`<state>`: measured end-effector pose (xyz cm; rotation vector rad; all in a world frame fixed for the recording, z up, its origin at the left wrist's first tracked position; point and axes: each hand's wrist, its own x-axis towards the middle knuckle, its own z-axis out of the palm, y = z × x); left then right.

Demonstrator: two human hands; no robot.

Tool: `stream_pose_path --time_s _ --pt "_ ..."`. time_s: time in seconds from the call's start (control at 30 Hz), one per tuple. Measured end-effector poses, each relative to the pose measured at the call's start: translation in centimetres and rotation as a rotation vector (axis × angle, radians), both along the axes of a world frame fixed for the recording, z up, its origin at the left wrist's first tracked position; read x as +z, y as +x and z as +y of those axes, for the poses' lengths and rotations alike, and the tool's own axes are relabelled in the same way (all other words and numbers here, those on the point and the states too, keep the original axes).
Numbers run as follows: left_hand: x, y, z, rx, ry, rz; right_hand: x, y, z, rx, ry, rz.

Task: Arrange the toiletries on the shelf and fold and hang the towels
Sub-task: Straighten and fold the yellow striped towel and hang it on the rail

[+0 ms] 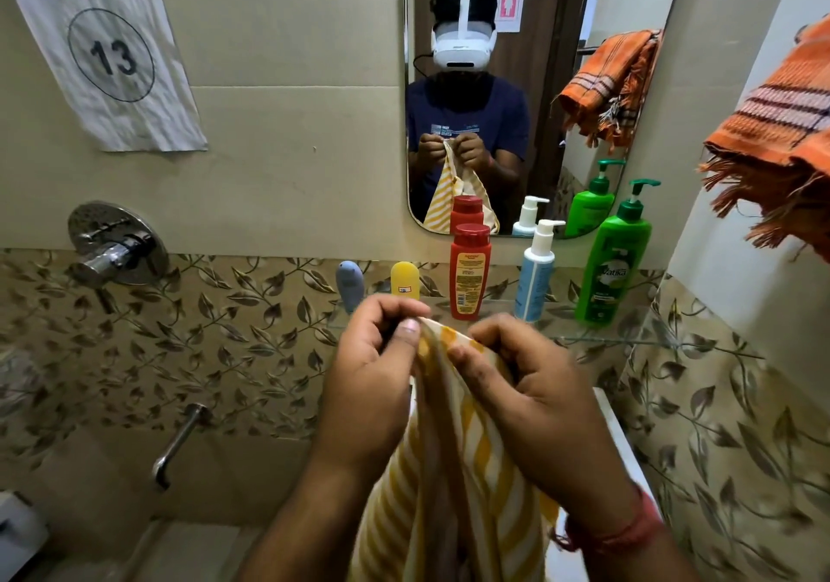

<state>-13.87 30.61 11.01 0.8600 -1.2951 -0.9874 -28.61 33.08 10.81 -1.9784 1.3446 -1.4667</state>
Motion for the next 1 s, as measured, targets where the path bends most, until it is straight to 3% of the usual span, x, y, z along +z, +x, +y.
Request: stream_pose_path --time_s 0.13,0.23,0.33,0.4,0.5,0.57,0.63,0.7,0.87,1.0 --pt "2.4 2.8 -1.4 0.144 -0.06 0.094 -0.3 -3.7 0.0 0.249 0.263 0.212" --pt "3.4 4.2 -2.7 0.274 -0.092 0.206 -0.9 -4.6 -0.3 0.248 0.311 0.187" --pt "3.5 3.7 -2.7 0.241 -0.073 0.182 -1.2 -4.0 -0.4 0.235 0.305 0.199" --pt "3.5 3.2 -1.8 0.097 -0.109 0.011 -0.7 -3.0 -0.4 0.241 0.268 0.193" --pt "4.0 3.7 -0.1 -0.173 -0.248 -0.464 0.6 -1.4 0.0 0.315 0.229 0.014" --pt "5.0 4.5 1.1 -0.237 -0.313 -0.708 1.3 -0.1 0.7 0.426 0.23 -0.02" --pt "5.9 5.3 2.2 -0.192 -0.385 -0.8 1.2 1.2 1.6 0.463 0.198 -0.069" --pt "6.5 6.0 3.3 -0.067 -0.444 -0.797 0.9 2.5 2.3 0.437 0.141 -0.096" --pt "6.4 7.5 5.2 0.298 -0.508 -0.572 1.3 5.8 3.5 0.359 -0.129 -0.081" --pt "6.1 8.8 6.1 0.312 -0.528 -0.529 1.4 8.8 3.5 0.425 -0.087 -0.084"
